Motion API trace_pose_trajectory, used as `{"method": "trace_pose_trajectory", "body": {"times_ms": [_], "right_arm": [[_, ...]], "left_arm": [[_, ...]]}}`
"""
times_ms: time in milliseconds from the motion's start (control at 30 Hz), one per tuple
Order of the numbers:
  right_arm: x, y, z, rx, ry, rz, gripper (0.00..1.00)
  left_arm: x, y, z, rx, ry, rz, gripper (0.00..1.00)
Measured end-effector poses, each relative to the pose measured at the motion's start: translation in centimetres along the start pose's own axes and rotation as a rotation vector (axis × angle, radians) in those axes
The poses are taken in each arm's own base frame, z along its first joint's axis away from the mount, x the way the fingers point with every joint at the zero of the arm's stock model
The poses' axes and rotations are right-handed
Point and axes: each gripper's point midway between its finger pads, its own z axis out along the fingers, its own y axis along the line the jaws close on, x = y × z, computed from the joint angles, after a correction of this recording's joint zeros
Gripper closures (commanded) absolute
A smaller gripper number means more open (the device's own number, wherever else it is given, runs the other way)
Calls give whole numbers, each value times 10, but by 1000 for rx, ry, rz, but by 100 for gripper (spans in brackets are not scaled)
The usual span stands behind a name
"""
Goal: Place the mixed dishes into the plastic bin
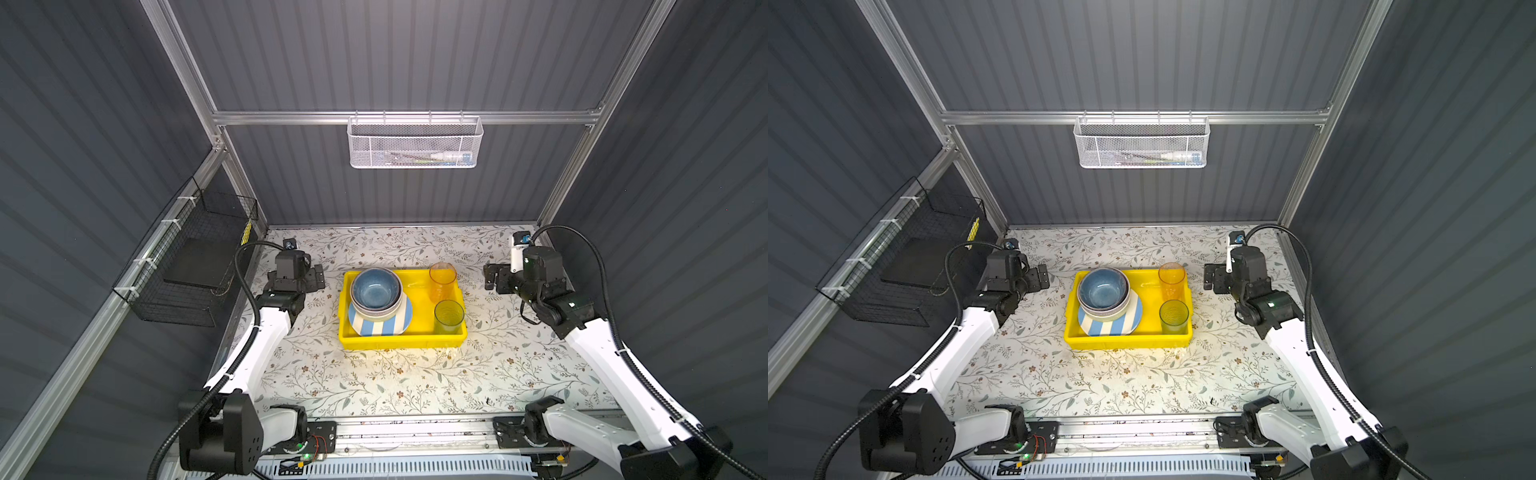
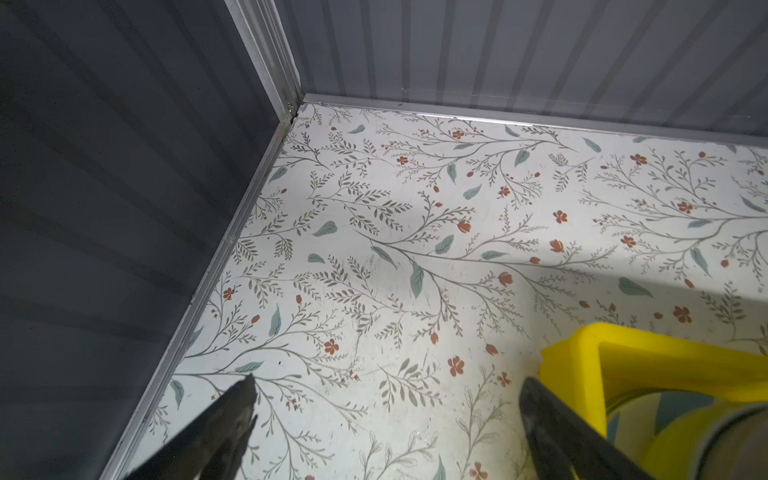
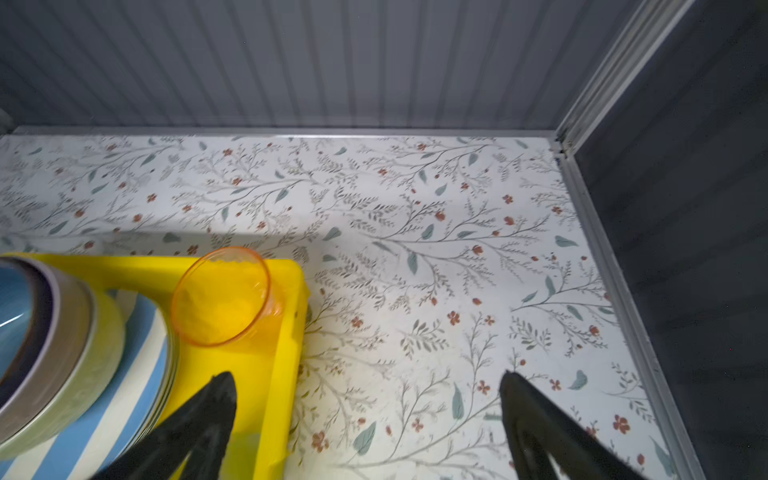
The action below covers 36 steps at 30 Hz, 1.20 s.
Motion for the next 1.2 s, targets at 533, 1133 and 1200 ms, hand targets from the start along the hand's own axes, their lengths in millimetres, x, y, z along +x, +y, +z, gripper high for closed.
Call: {"method": "trace_pose_trajectory", "body": {"times_ms": [533,1133,1200], "right_arm": [[130,-88,104,209,-24,58,1],[120,-99,109,209,-244,91,1],[117,-99,109,206,-255,96,1]], "left_arm": [[102,6,86,-42,-31,29,0],[104,-6,100,30,-178,16,0],[103,-6,100,30,-183,15,0]]}}
